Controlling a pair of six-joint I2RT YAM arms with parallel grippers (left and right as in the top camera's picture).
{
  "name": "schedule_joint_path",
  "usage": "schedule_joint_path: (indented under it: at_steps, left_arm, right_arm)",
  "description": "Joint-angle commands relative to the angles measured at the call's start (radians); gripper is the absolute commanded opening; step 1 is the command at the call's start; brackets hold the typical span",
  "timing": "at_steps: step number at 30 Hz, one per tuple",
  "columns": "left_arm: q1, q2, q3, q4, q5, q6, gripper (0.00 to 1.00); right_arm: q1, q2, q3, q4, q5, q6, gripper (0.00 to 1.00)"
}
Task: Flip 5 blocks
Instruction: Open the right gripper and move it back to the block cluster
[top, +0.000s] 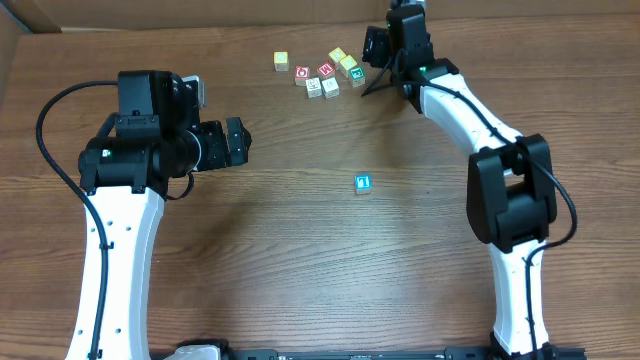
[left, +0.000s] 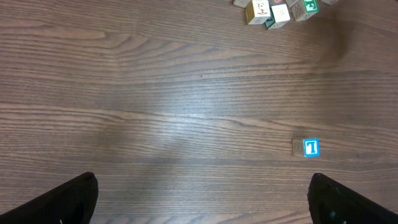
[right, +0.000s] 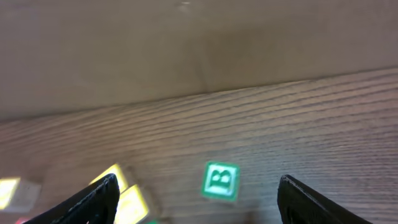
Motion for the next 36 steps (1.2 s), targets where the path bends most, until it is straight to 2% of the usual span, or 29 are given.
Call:
schedule_joint_path:
  at_steps: [1,7,19,20,21,25,29,36]
  left_arm:
    - [-0.001,0.002,0.019,0.000,0.001,0.008,1.00]
    - [-0.001,0.002,0.019,0.000,0.001,0.008,1.00]
    - [-0.001,0.002,0.019,0.000,0.001,0.008,1.00]
    - [-0.001,0.002,0.019,0.000,0.001,0.008,1.00]
    - [-0.001,0.002,0.019,0.000,0.001,0.008,1.00]
    - [-0.001,0.002,0.019,0.000,0.001,0.008,1.00]
    - [-0.001,0.002,0.019,0.000,0.001,0.008,1.00]
    - [-0.001,0.002,0.019,0.000,0.001,0.008,1.00]
  right_arm:
    - [-0.022,0.070,0.010,0.048,0.010,0.044,0.80]
    - [-0.022,0.160,0.010,0.146,0.009,0.040,0.78]
    - [-0.016,0.222,0.010,0.188,0.006,0.040,0.76]
    - [-0.016,0.227,0.010,0.196,0.006,0.041,0.73]
    - [-0.016,0.231,0.010,0.201,0.006,0.041,0.65]
    - [-0.016,0.229,0.010,0.201,0.006,0.041,0.47]
    - [-0.016,0.189,0.010,0.190,0.007,0.040,0.41]
    - [-0.006,-0.014,0.010,0.060,0.006,0.040,0.37]
